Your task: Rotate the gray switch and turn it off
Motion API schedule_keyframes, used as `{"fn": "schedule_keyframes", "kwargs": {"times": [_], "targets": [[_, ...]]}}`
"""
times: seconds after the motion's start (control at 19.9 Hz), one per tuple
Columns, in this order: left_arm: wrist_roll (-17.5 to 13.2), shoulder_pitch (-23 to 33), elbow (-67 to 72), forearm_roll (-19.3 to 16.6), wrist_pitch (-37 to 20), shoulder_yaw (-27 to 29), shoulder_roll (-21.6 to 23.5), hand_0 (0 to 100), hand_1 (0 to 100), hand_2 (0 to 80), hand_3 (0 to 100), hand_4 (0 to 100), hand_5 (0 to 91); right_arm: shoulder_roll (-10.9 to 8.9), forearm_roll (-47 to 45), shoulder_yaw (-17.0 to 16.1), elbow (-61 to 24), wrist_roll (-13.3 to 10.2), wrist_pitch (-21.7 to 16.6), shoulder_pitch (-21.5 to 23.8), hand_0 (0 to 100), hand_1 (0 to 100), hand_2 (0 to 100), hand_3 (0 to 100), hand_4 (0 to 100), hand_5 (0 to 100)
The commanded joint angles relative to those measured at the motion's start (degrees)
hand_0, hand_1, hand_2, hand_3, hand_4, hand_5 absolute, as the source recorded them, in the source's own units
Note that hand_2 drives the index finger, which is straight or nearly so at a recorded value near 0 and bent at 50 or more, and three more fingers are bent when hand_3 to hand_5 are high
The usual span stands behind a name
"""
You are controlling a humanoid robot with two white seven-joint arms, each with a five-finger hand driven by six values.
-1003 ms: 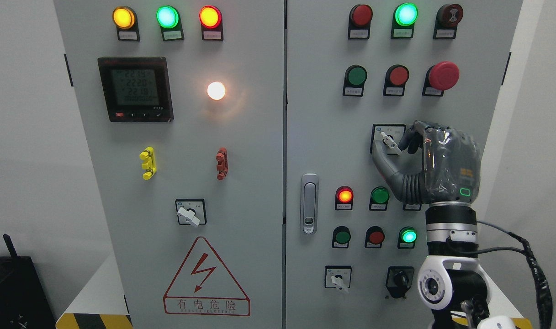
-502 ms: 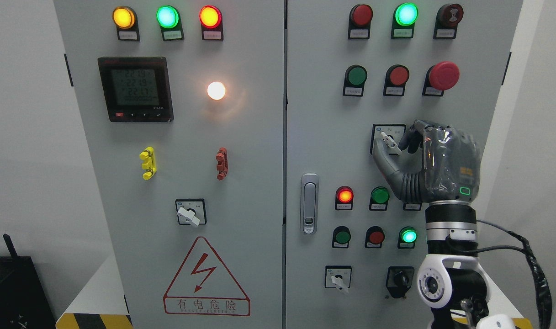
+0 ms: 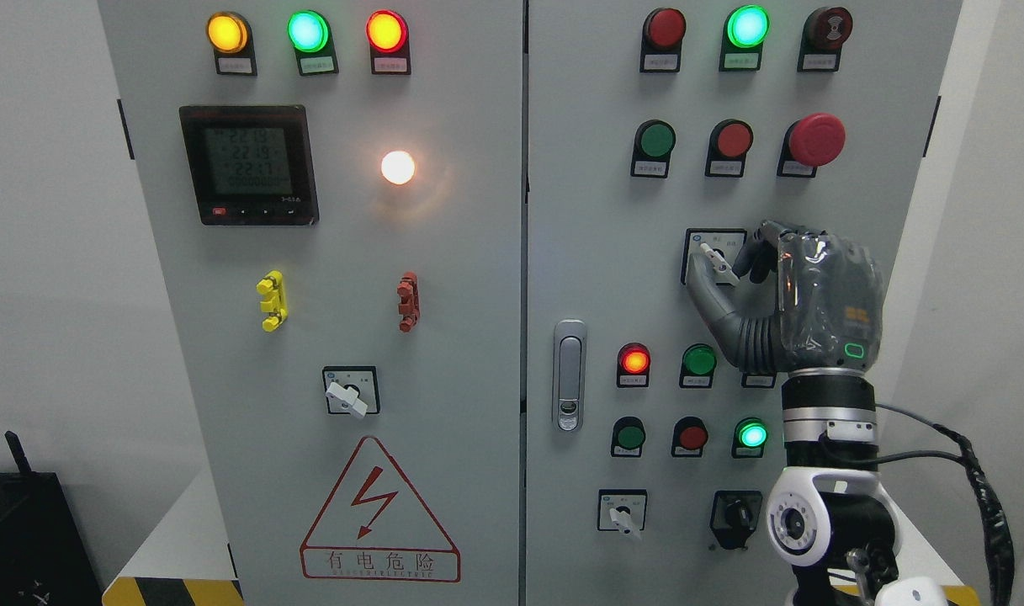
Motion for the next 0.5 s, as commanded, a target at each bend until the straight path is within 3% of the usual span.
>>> {"fn": "schedule_keyframes", "kwargs": {"times": [0.0,0.45], "targets": [[0.02,0.00,0.00,0.00,-0.01,1.85,-0.01,12,39,0.0,0,0,0.0,-1.84,-0.02,0.30,0.39,0.86,-0.01,-0.04,41,32,70,82,78,90],[0.02,0.00,0.00,0.00,-0.01,1.85,-0.01,12,39,0.0,0,0,0.0,-1.75,-0.20,0.30,0.39,1.04,-0.01,-0.04,44,32,71,83,79,90]]}}
